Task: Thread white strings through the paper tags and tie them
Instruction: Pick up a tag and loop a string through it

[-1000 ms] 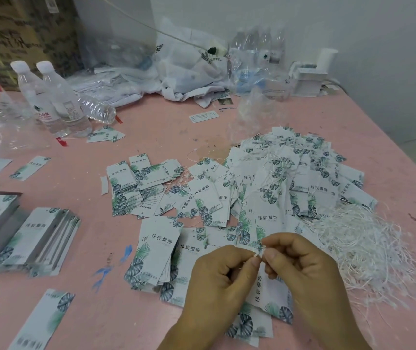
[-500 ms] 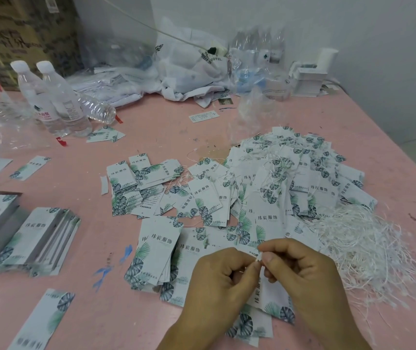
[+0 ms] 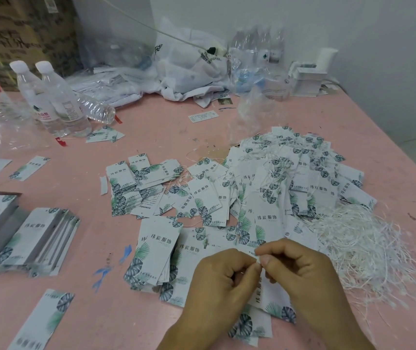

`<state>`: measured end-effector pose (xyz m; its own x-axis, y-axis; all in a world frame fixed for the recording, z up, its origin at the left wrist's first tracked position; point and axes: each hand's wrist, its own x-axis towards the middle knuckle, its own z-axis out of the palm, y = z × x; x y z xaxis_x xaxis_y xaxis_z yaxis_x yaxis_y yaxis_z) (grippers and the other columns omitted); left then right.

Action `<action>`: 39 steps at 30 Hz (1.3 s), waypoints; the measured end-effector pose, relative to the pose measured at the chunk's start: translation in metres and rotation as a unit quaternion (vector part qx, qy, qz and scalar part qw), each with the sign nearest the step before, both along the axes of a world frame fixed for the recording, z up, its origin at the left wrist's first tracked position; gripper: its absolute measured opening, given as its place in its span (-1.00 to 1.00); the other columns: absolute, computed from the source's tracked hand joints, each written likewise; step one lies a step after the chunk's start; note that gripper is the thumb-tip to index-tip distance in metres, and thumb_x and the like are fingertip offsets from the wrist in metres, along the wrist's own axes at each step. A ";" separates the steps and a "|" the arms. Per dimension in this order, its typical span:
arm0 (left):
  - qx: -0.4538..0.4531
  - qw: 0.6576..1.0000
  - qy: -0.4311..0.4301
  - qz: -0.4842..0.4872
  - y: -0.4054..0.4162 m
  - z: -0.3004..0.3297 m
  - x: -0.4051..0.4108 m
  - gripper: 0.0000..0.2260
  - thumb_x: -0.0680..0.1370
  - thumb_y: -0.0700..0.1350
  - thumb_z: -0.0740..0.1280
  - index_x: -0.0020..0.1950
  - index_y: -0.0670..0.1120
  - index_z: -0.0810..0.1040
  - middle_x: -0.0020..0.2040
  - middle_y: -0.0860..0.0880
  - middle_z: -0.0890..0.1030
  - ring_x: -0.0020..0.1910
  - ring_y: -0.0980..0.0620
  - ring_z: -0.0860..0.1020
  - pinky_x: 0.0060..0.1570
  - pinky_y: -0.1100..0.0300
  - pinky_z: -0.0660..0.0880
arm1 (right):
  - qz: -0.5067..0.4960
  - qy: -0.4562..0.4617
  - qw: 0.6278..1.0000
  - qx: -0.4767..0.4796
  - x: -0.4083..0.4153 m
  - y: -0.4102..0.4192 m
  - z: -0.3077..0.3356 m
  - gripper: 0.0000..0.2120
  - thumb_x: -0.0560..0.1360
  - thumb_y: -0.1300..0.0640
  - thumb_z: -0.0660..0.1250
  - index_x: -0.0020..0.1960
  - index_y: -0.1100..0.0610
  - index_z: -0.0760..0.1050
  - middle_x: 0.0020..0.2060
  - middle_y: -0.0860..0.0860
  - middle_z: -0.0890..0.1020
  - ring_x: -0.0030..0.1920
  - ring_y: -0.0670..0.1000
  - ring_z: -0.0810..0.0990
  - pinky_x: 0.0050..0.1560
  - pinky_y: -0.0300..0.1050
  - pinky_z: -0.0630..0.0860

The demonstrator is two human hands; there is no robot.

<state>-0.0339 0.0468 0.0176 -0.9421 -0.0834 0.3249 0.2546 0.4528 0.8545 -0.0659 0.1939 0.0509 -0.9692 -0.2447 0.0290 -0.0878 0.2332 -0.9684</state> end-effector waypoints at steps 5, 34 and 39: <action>0.025 1.000 -0.003 -0.003 -0.001 0.000 -0.001 -0.82 0.52 0.00 0.36 -0.26 0.26 0.55 -0.47 0.17 0.41 -0.45 0.22 0.39 -0.39 0.42 0.26 | -0.014 -0.037 0.998 -0.054 -0.003 0.001 -0.003 -0.73 0.45 0.34 0.41 -0.15 -0.02 0.68 -0.44 0.08 0.62 -0.41 -0.07 0.57 -0.31 -0.28 0.54; 0.088 0.995 -0.036 -0.026 0.002 0.002 0.002 -0.86 0.54 0.09 0.37 -0.21 0.23 0.64 -0.43 0.16 0.45 -0.44 0.22 0.37 -0.38 0.40 0.27 | 0.022 -0.074 0.996 -0.050 -0.009 0.006 -0.012 -0.88 0.33 0.05 0.51 -0.13 0.01 0.70 -0.48 -0.04 0.55 -0.40 -0.13 0.48 -0.30 -0.33 0.46; 0.208 0.973 -0.085 -0.052 0.003 0.002 0.001 -0.86 0.47 0.07 0.42 -0.20 0.05 0.71 -0.47 0.00 0.41 -0.45 0.12 0.28 -0.42 0.27 0.23 | 0.027 -0.094 0.992 -0.075 -0.012 0.009 -0.021 -0.64 0.23 -0.12 0.48 -0.06 0.05 0.69 -0.46 -0.04 0.57 -0.37 -0.08 0.48 -0.25 -0.19 0.45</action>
<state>-0.0327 0.0497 0.0193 -0.9896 -0.0750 0.1227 0.1200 0.0387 0.9920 -0.0779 0.2033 0.0299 -0.9461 -0.3039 -0.1117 0.0899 0.0848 -0.9923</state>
